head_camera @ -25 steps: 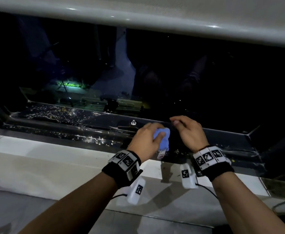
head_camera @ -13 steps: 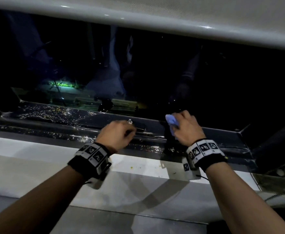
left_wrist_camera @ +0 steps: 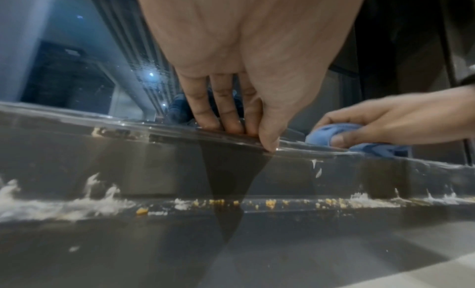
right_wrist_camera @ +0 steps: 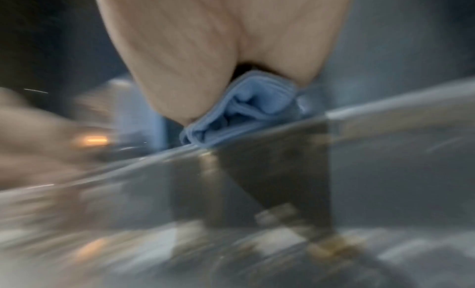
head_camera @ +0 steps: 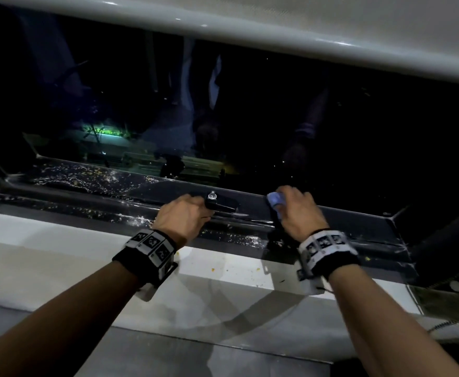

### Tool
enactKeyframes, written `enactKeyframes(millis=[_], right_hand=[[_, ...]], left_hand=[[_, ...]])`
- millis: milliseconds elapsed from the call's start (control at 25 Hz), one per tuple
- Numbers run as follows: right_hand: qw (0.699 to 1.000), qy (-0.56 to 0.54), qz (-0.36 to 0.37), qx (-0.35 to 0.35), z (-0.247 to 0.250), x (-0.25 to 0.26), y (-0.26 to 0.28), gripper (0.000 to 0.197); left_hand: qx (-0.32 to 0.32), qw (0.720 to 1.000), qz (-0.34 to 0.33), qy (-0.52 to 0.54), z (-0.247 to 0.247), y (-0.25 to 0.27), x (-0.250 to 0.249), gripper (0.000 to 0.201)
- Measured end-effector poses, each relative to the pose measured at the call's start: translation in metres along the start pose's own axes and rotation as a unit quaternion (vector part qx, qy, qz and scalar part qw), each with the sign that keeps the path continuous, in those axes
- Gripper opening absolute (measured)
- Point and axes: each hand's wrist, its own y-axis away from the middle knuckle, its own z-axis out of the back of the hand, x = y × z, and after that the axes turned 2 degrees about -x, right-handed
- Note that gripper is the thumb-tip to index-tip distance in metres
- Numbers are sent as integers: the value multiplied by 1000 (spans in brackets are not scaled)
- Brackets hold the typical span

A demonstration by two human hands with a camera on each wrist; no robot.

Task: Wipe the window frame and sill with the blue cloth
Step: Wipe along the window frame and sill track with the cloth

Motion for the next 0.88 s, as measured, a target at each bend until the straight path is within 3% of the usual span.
enactKeyframes(millis=[80, 160, 240, 280, 360, 400, 480, 600, 720, 800, 880], right_hand=[[991, -15, 132, 20, -15, 32, 12, 32], [959, -129, 238, 82, -5, 39, 23, 32], [954, -224, 180, 87, 14, 16, 15, 27], [971, -210, 105, 44, 19, 3, 8, 28], [996, -71, -17, -56, 17, -6, 2, 31], [995, -11, -22, -95, 5, 0, 0, 29], [993, -6, 57, -104, -12, 20, 7, 22], [987, -89, 132, -35, -2, 15, 1, 21], [992, 35, 48, -111, -1, 20, -14, 27], [995, 57, 48, -73, -11, 34, -14, 31], [988, -62, 145, -6, -3, 25, -11, 24]], left_hand=[[9, 1000, 8, -12, 3, -1, -2, 27], [19, 1000, 12, -15, 5, -1, -3, 27], [24, 999, 13, -15, 8, -1, -3, 28], [27, 999, 15, -13, 8, -1, -4, 28], [26, 999, 19, -11, 8, 0, -5, 28], [26, 999, 22, -13, 9, 1, -6, 28], [29, 999, 25, -18, 9, 2, -6, 28], [38, 998, 33, -24, 10, 1, -6, 30], [41, 998, 29, -29, 11, 1, -9, 30], [45, 998, 32, -24, 12, 1, -8, 30], [46, 998, 32, -18, 12, 0, -6, 30]])
